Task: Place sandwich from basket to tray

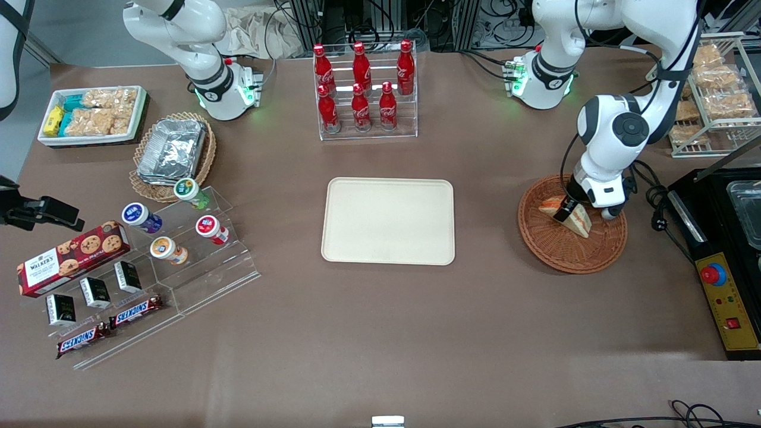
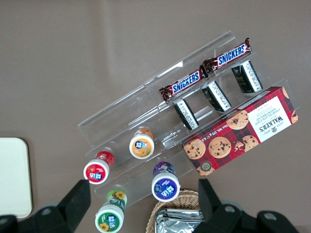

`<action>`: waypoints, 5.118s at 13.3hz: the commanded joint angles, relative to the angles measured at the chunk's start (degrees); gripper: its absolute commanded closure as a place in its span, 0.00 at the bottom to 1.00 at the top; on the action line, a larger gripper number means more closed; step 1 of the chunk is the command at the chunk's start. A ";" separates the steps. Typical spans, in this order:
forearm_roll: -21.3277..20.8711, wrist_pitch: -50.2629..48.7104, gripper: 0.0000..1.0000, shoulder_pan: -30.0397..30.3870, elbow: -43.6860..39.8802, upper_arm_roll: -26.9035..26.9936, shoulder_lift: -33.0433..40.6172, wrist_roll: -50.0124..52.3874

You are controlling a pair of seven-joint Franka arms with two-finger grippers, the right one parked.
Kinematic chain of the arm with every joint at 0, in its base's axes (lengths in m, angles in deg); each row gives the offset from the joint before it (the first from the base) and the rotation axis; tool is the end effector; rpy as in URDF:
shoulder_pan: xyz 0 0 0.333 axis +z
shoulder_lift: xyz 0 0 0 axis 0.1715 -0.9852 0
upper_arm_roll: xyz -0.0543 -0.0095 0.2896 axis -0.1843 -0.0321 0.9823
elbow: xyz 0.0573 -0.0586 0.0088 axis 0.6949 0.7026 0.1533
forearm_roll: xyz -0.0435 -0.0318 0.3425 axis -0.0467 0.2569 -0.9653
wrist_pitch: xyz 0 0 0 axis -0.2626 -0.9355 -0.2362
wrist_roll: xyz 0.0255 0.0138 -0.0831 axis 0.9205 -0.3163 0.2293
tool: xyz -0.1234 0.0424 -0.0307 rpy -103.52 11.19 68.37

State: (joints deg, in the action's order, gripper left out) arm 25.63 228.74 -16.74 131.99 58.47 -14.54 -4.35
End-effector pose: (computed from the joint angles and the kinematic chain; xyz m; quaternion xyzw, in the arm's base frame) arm 0.4195 -0.0269 0.2275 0.8914 0.4513 0.0412 0.0102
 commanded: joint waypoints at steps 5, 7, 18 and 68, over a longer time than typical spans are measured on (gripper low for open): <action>1.44 -8.53 1.00 0.54 -5.08 0.79 3.05 1.24; 1.36 -19.87 1.00 0.27 -10.87 0.52 6.73 -0.33; 3.03 -62.29 1.00 -0.52 -48.26 -13.25 7.98 -16.77; 1.36 -76.24 0.00 2.38 -53.88 -9.17 13.33 -53.01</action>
State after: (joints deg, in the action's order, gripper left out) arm 25.46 156.17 -13.76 77.20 43.99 -4.05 -45.32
